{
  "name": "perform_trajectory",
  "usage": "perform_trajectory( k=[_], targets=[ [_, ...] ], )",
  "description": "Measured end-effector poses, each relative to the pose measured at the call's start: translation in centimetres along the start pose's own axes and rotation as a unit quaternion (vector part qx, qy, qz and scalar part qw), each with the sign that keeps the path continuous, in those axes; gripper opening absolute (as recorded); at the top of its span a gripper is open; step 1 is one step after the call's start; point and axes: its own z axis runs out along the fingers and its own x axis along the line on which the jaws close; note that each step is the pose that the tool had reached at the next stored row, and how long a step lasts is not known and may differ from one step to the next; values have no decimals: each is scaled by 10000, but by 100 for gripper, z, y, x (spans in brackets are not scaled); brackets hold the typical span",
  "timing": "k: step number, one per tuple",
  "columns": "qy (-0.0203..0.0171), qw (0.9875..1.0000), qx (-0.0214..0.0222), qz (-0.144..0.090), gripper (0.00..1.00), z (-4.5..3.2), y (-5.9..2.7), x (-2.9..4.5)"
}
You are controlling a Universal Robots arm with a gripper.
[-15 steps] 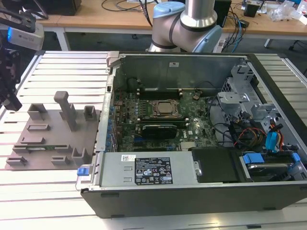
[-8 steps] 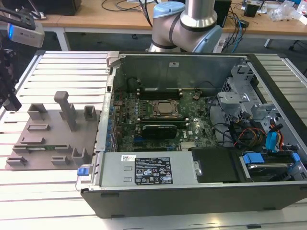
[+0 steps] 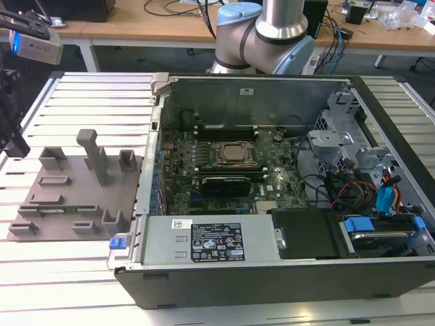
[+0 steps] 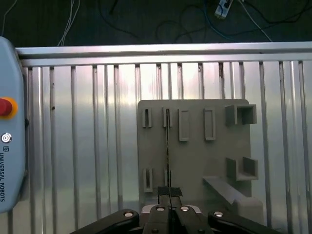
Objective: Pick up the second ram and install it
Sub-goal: 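Pick up the second ram and move it above second insertion slot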
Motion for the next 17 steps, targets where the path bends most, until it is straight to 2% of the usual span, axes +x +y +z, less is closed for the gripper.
perform_trajectory(
  k=[4,6,7,8,11,13,17],
  targets=[
    [1,10000,0,-8,10,0,0,0],
    [0,10000,0,-13,23,0,0,0],
    [1,10000,0,-16,23,0,0,0],
    [1,10000,-1,-20,30,0,0,0],
    [1,10000,0,-24,30,18,-1,0],
    [1,10000,0,-24,30,81,-4,2],
    [2,10000,-1,-24,30,128,-6,3]
  ],
)
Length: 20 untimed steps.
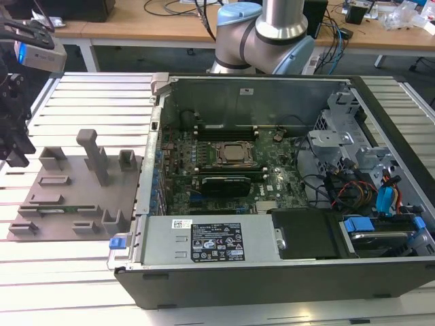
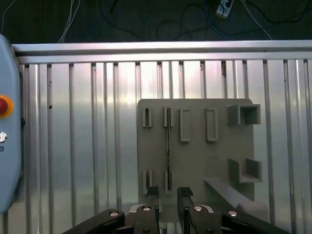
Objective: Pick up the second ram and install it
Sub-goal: 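Pick up the second ram and move it above second insertion slot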
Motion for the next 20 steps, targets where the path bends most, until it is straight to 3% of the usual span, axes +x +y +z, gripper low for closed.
perform_trajectory(
  k=[20],
  targets=[
    [0,10000,0,0,30,235,-10,6]
  ],
)
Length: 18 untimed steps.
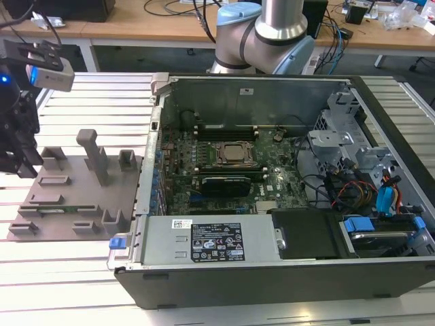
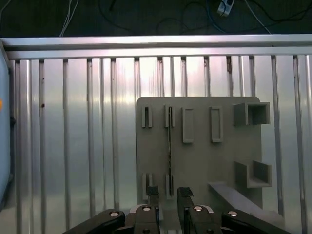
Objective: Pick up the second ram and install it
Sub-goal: 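Pick up the second ram and move it above second insertion slot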
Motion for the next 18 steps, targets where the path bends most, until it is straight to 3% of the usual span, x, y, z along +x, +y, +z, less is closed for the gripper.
perform_trajectory(
  k=[13,18],
  targets=[
    [0,10000,0,0,30,90,-4,2],
    [0,10000,0,0,30,159,-6,4]
  ],
)
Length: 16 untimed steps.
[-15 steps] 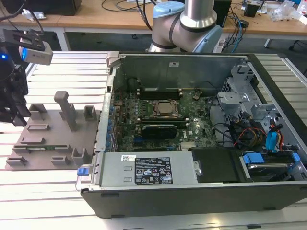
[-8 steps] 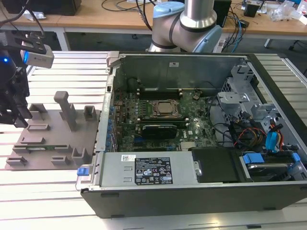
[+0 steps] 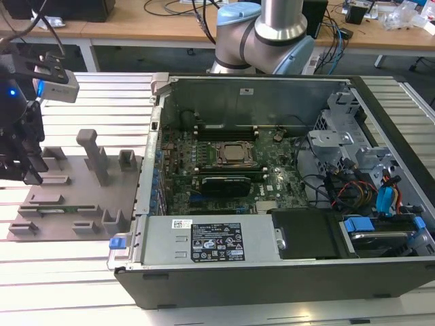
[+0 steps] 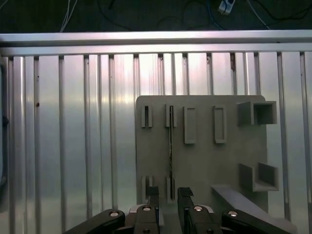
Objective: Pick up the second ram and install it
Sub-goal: 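Pick up the second ram and move it above second insertion slot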
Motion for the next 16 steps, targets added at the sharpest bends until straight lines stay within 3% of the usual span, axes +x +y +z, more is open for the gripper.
perform_trajectory(
  k=[9,16],
  targets=[
    [0,10000,0,0,30,88,-4,2],
    [0,10000,0,0,30,213,-9,6]
  ],
)
